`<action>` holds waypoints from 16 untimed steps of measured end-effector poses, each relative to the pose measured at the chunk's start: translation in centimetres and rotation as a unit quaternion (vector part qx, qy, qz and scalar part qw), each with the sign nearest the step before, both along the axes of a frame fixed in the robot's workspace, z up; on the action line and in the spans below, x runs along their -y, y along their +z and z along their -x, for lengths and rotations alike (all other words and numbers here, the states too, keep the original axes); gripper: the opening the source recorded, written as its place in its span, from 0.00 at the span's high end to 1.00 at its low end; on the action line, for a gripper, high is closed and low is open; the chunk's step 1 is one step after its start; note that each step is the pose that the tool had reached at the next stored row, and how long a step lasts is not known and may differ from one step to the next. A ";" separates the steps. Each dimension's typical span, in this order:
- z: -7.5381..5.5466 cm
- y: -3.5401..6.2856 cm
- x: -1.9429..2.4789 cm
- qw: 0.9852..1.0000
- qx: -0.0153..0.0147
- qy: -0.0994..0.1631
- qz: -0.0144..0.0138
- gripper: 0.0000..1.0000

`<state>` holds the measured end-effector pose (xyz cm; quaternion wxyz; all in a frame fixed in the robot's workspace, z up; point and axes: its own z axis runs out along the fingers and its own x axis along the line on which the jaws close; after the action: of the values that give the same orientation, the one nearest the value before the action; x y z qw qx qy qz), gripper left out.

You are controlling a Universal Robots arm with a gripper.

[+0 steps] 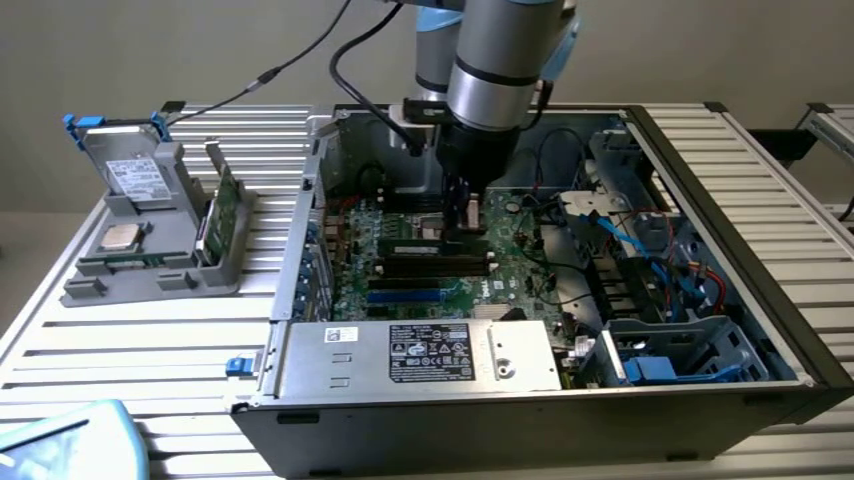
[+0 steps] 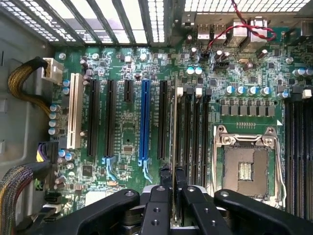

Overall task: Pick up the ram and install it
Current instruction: 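Insert the ram into the slot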

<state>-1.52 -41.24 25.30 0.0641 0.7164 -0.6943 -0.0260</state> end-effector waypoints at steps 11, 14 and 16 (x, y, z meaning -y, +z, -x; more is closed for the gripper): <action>-0.2 -0.49 -1.07 1.000 0.008 0.014 0.010 0.86; -0.2 -0.80 -1.30 1.000 0.008 0.014 0.014 0.86; -0.3 -1.03 -1.44 1.000 0.008 0.015 0.017 0.86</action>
<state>-1.24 -39.80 24.26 0.0711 0.7254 -0.6846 -0.0075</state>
